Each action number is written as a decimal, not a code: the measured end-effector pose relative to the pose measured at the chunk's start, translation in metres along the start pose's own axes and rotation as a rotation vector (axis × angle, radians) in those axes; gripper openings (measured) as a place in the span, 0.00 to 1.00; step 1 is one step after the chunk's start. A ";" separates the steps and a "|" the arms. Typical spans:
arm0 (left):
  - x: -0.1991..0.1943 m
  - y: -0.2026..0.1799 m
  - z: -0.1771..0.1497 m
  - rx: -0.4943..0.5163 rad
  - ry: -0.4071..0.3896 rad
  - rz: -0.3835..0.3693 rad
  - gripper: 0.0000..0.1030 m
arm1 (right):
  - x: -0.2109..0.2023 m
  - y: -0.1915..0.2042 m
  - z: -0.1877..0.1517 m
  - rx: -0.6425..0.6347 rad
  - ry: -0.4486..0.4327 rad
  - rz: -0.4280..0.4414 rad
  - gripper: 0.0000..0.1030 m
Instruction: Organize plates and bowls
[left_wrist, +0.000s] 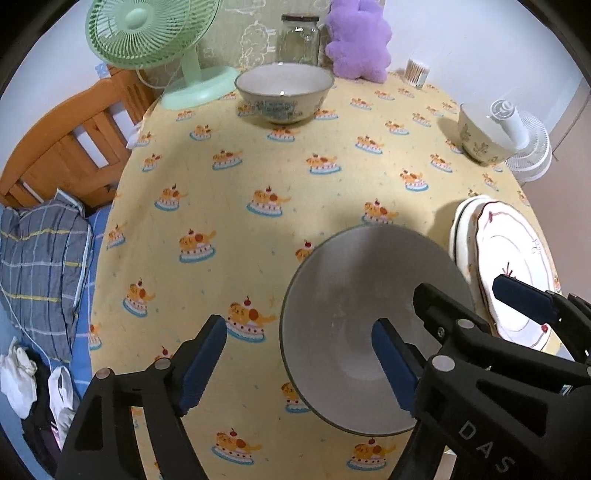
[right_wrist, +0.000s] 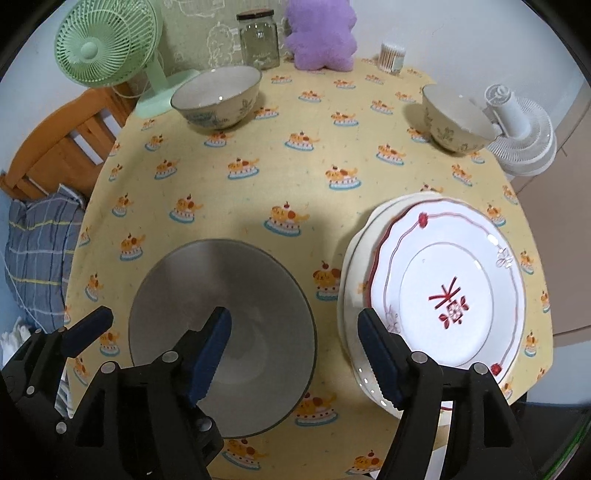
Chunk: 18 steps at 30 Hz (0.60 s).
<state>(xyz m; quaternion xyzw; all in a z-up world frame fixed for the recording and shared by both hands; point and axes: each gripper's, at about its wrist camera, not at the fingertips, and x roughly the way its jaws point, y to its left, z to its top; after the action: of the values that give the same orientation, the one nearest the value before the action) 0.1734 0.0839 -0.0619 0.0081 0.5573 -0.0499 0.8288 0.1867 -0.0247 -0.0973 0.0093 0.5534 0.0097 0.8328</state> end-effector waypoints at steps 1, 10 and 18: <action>-0.002 0.000 0.002 0.002 -0.006 -0.005 0.80 | -0.003 0.001 0.002 -0.001 -0.007 -0.004 0.72; -0.018 0.004 0.032 -0.008 -0.067 -0.008 0.80 | -0.020 0.003 0.032 -0.007 -0.073 -0.005 0.72; -0.021 -0.001 0.064 -0.060 -0.114 0.050 0.80 | -0.022 0.000 0.069 -0.039 -0.108 0.044 0.72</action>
<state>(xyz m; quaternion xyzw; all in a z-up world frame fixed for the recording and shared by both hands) 0.2242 0.0799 -0.0178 -0.0057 0.5099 -0.0126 0.8601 0.2421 -0.0257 -0.0504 0.0055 0.5069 0.0383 0.8612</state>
